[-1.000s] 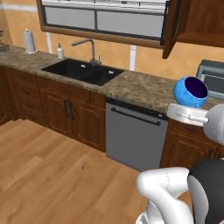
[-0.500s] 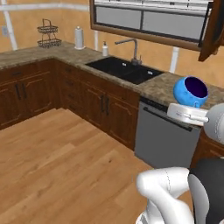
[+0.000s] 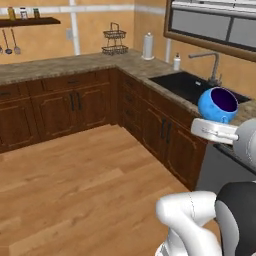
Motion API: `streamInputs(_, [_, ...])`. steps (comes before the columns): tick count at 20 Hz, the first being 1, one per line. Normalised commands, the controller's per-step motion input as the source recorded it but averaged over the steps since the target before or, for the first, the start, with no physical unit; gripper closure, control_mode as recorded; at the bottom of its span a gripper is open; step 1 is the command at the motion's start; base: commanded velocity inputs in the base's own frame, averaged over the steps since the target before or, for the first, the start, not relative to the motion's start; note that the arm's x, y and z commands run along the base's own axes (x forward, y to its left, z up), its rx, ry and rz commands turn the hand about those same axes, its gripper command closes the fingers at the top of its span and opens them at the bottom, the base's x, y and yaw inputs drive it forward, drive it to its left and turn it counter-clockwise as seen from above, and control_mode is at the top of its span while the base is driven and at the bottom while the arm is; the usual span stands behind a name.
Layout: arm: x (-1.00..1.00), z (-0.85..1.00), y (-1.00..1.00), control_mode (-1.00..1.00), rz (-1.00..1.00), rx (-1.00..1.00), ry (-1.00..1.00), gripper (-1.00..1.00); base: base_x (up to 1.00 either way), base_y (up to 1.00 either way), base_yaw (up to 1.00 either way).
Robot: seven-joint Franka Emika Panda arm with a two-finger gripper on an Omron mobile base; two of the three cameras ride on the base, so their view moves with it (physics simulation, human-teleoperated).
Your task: Gather all objects into one cabinet and sort the glasses and bowls to opposite sides.
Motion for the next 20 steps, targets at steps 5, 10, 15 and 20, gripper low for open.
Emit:
streamInputs(5, [0.0, 0.0, 0.0, 1.0, 0.0, 0.0, 0.0, 1.0, 1.0, -0.25, 0.37])
streamInputs(10, [0.0, 0.0, 0.0, 1.0, 0.0, 0.0, 0.0, 1.0, 1.0, -0.22, 0.33])
streamInputs(15, [0.0, 0.0, 0.0, 1.0, 0.0, 0.0, 0.0, 1.0, 1.0, -0.15, 0.31])
streamInputs(20, [0.0, 0.0, 0.0, 1.0, 0.0, 0.0, 0.0, 1.0, 1.0, -0.05, 0.3])
